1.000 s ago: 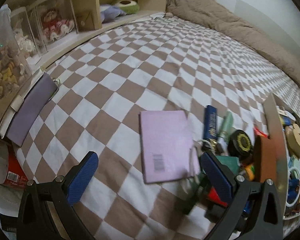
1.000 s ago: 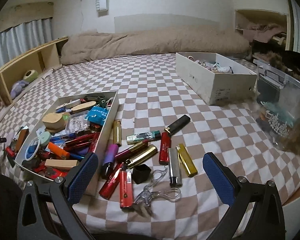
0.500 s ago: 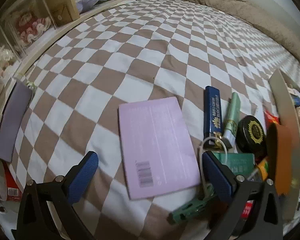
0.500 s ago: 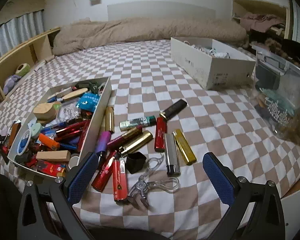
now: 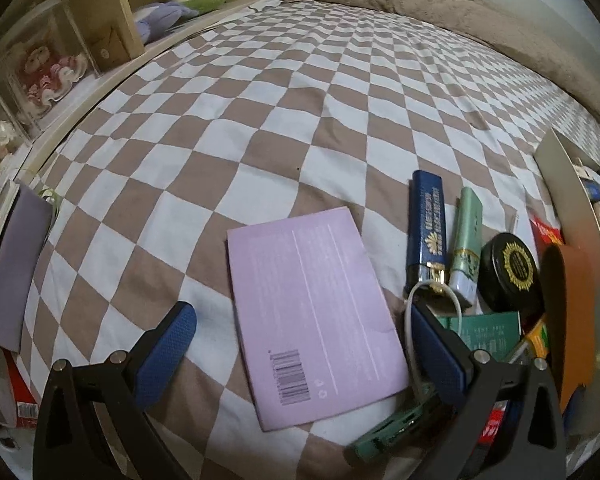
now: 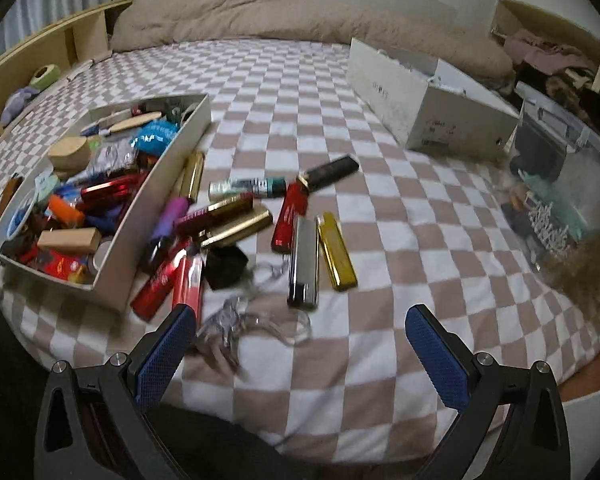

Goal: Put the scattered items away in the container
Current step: 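Close the left gripper on the pink card, then carry the pink card with the left gripper over the white tray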

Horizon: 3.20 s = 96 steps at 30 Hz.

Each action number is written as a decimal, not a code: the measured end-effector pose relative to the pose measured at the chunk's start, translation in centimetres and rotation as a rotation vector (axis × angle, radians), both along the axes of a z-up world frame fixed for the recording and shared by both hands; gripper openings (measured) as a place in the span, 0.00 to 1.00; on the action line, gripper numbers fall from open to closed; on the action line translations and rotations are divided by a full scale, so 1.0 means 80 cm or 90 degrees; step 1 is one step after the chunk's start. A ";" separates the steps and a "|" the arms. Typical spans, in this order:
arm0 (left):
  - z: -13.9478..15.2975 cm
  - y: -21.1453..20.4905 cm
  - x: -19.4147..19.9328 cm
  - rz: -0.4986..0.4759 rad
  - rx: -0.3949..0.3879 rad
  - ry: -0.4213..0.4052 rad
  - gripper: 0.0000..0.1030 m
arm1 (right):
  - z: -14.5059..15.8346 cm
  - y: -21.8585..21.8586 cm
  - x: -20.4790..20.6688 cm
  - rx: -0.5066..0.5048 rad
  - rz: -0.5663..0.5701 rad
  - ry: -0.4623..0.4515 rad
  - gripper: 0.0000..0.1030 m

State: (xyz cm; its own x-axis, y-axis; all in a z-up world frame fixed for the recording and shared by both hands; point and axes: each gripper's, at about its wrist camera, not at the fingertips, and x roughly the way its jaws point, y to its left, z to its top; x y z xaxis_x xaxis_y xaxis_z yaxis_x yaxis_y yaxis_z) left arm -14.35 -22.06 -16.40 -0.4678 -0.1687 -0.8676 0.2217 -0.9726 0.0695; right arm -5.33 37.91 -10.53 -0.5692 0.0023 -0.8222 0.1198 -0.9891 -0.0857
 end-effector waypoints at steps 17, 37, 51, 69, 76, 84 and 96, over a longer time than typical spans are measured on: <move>0.011 -0.008 0.025 -0.001 0.006 0.040 0.65 | -0.046 -0.018 -0.017 -0.142 0.022 -0.176 0.49; 0.029 -0.014 0.067 0.038 0.069 0.093 0.65 | -0.044 -0.023 -0.020 -0.126 0.030 -0.158 0.28; 0.085 0.025 0.097 -0.005 0.078 0.167 0.65 | -0.020 -0.009 -0.003 -0.182 0.008 -0.071 0.28; 0.157 0.154 0.070 -0.140 0.125 0.249 0.65 | -0.011 0.009 0.008 -0.256 -0.003 -0.019 0.28; 0.166 0.217 0.031 -0.194 0.162 0.265 0.65 | -0.009 0.009 0.008 -0.253 0.000 -0.012 0.28; 0.156 0.258 -0.023 -0.205 0.195 0.251 0.65 | 0.010 0.008 0.010 -0.246 -0.005 0.013 0.28; 0.124 0.289 -0.095 -0.196 0.206 0.220 0.65 | 0.094 -0.059 -0.004 -0.299 0.087 0.111 0.28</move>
